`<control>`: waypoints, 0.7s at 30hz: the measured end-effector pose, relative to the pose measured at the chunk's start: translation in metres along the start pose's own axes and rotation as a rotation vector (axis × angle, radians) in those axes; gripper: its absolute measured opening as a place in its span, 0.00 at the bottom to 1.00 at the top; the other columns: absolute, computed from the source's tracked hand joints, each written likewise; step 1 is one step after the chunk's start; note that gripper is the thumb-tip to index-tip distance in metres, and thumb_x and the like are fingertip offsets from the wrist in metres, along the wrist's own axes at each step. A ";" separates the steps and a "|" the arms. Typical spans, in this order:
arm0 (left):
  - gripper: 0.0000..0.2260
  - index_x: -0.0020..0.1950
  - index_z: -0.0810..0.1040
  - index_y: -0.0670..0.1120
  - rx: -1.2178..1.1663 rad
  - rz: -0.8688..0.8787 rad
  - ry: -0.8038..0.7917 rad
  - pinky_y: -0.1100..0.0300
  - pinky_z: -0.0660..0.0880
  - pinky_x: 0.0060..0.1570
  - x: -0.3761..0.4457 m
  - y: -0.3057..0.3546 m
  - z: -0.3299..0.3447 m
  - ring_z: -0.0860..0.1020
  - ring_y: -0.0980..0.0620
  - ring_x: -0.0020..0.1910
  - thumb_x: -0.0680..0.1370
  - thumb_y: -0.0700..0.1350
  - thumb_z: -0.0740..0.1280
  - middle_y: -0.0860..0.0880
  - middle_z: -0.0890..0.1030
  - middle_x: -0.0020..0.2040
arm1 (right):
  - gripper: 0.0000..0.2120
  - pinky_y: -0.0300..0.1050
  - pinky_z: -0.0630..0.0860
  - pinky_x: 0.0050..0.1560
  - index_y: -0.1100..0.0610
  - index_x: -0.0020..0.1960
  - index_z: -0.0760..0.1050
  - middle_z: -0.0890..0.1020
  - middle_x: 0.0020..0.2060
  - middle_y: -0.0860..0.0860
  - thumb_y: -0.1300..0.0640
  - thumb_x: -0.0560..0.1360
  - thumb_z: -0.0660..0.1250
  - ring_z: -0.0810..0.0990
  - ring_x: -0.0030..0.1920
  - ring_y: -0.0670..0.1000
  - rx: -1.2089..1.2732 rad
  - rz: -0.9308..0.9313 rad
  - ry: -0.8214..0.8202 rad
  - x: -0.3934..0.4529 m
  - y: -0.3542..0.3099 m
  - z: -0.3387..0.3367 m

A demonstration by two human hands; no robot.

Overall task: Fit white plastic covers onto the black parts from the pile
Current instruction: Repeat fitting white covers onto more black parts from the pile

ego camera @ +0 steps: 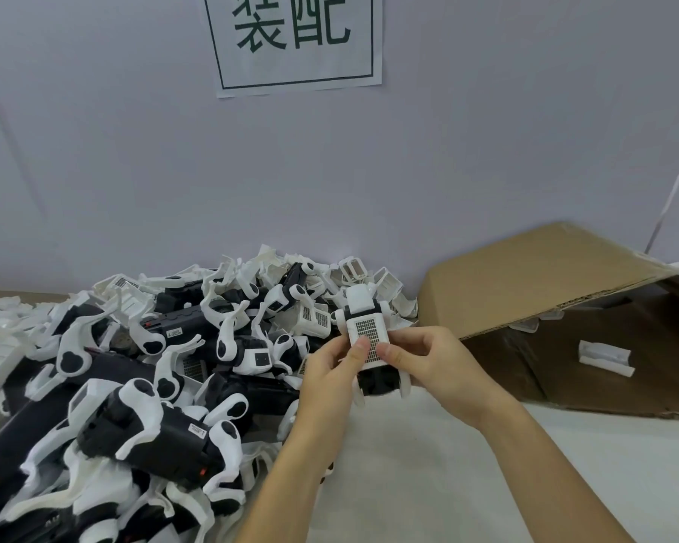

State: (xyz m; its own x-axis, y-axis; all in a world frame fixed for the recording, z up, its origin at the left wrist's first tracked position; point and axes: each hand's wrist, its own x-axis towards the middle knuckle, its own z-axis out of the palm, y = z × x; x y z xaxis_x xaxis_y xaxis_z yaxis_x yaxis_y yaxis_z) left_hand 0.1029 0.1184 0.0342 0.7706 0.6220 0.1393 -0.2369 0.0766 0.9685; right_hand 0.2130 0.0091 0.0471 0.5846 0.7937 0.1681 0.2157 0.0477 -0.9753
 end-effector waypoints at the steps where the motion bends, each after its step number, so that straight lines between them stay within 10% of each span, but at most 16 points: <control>1: 0.09 0.58 0.83 0.44 0.034 0.010 -0.008 0.44 0.80 0.55 -0.001 -0.001 0.000 0.83 0.42 0.55 0.81 0.40 0.65 0.43 0.86 0.51 | 0.13 0.56 0.80 0.61 0.56 0.59 0.83 0.87 0.51 0.52 0.53 0.77 0.71 0.85 0.55 0.53 0.000 -0.001 0.027 0.001 0.001 0.000; 7: 0.10 0.56 0.83 0.50 0.145 0.103 0.089 0.67 0.78 0.44 -0.003 0.000 -0.001 0.84 0.57 0.49 0.76 0.41 0.73 0.52 0.87 0.49 | 0.11 0.45 0.79 0.57 0.55 0.61 0.81 0.86 0.51 0.50 0.54 0.80 0.68 0.85 0.53 0.47 -0.189 -0.024 0.056 -0.001 -0.010 0.003; 12: 0.20 0.66 0.77 0.45 -0.137 -0.010 0.134 0.51 0.77 0.54 -0.001 -0.003 0.004 0.82 0.45 0.58 0.78 0.54 0.66 0.45 0.84 0.58 | 0.11 0.44 0.81 0.44 0.51 0.47 0.80 0.84 0.42 0.47 0.44 0.77 0.66 0.82 0.42 0.46 -0.589 -0.034 0.065 -0.009 -0.030 0.020; 15: 0.28 0.69 0.76 0.47 -0.326 -0.057 0.060 0.54 0.76 0.55 -0.001 -0.002 0.005 0.81 0.47 0.61 0.74 0.61 0.60 0.46 0.84 0.60 | 0.23 0.48 0.79 0.55 0.50 0.62 0.73 0.79 0.55 0.49 0.39 0.73 0.65 0.80 0.54 0.50 -0.688 0.073 0.049 -0.011 -0.021 0.033; 21: 0.15 0.65 0.77 0.46 -0.172 0.069 0.138 0.62 0.71 0.60 0.001 0.000 -0.003 0.76 0.57 0.66 0.84 0.49 0.57 0.50 0.79 0.65 | 0.19 0.49 0.83 0.44 0.57 0.42 0.79 0.83 0.41 0.52 0.40 0.68 0.66 0.83 0.38 0.55 -0.375 0.340 0.351 0.000 -0.007 0.025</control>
State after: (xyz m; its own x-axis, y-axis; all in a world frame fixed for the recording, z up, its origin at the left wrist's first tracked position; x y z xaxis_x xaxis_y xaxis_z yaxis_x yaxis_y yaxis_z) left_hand 0.1020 0.1209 0.0335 0.6635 0.7302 0.1629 -0.3929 0.1548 0.9065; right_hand 0.1920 0.0243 0.0503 0.8780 0.4766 -0.0439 0.1951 -0.4401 -0.8765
